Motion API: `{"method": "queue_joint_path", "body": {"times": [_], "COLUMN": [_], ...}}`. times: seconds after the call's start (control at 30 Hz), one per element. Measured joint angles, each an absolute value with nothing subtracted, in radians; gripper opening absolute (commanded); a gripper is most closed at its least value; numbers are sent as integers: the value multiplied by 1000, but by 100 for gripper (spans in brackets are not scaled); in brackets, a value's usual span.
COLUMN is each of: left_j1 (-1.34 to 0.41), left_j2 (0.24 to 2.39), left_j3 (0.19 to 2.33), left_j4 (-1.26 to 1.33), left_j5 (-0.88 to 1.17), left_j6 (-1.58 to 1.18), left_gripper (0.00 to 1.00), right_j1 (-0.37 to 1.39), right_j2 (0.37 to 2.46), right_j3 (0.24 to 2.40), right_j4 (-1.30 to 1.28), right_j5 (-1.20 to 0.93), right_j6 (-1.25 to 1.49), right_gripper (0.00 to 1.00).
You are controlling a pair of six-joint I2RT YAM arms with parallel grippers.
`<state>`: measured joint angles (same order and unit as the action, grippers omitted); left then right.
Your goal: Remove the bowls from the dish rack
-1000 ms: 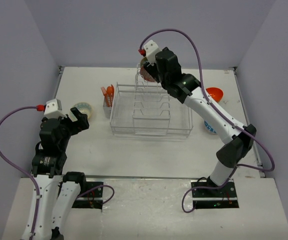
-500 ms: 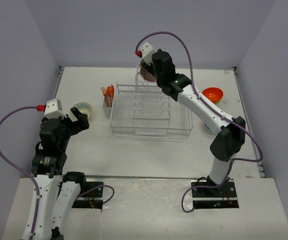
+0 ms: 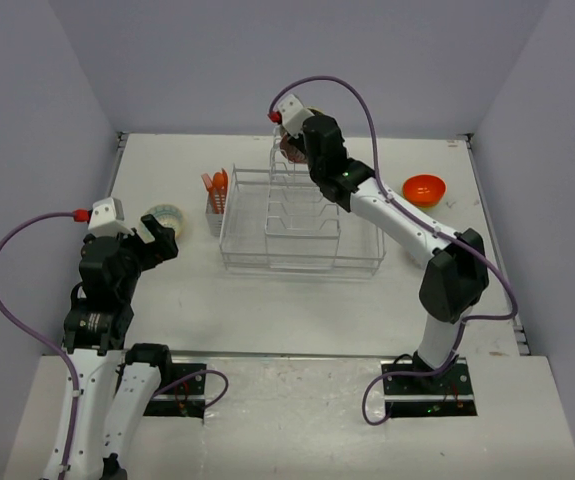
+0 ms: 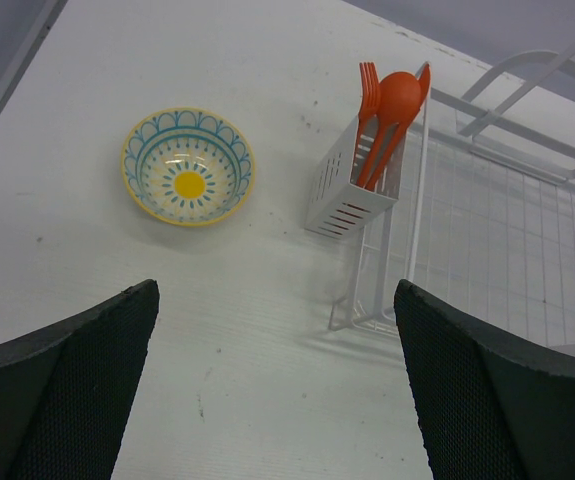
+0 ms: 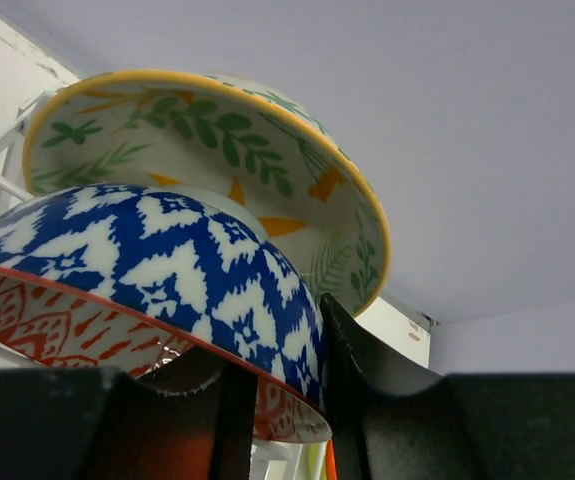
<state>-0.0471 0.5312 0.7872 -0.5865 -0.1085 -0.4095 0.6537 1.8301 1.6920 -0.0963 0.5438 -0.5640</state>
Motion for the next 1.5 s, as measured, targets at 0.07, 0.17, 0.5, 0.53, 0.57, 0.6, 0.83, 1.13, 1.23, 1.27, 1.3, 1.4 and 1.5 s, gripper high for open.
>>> {"method": "queue_joint_path", "body": {"times": [0.07,0.17,0.5,0.53,0.57,0.6,0.83,1.13,1.23,1.27,1.3,1.4,1.5], "left_j1": [-47,-47,-47,-47,-47,-47,-47,-47,-47,-47,-47,-47,-47], "left_j2": [532,537,544,544,544,544,544,544,544,544,544,544,544], "left_j3": [787,787,787,787,787,787,787,787,787,787,787,787,787], "left_j4": [-587,-587,-587,-587,-587,-587,-587,-587,-587,-587,-587,-587,-587], "left_j5": [-109,-108,-108,-108,-108,-107,-107,-108,-108,-108,-108,-108,-108], "left_j6": [-410,-410,-410,-410,-410,-410,-410,-410,-410,-410,-410,-410,-410], "left_gripper": [100,100,100,100,100,100,100,100,100,100,100,100,100], "right_j1": [654,655,656,656,656,656,655,654,654,654,654,653,653], "right_j2": [1830,1816,1784,1781,1778,1776,1745,1660,1632,1624,1615,1579,1531], "right_j3": [1674,1656,1592,1588,1583,1579,1553,1530,1530,1530,1529,1520,1505], "right_j4": [-68,-31,49,54,60,65,90,107,109,109,109,106,92], "right_j5": [549,558,559,558,558,558,559,557,553,549,544,522,496], "right_j6": [-569,-577,-584,-584,-584,-584,-584,-572,-558,-553,-544,-514,-472], "right_gripper": [25,18,3,1,1,1,0,0,0,0,0,0,0]}}
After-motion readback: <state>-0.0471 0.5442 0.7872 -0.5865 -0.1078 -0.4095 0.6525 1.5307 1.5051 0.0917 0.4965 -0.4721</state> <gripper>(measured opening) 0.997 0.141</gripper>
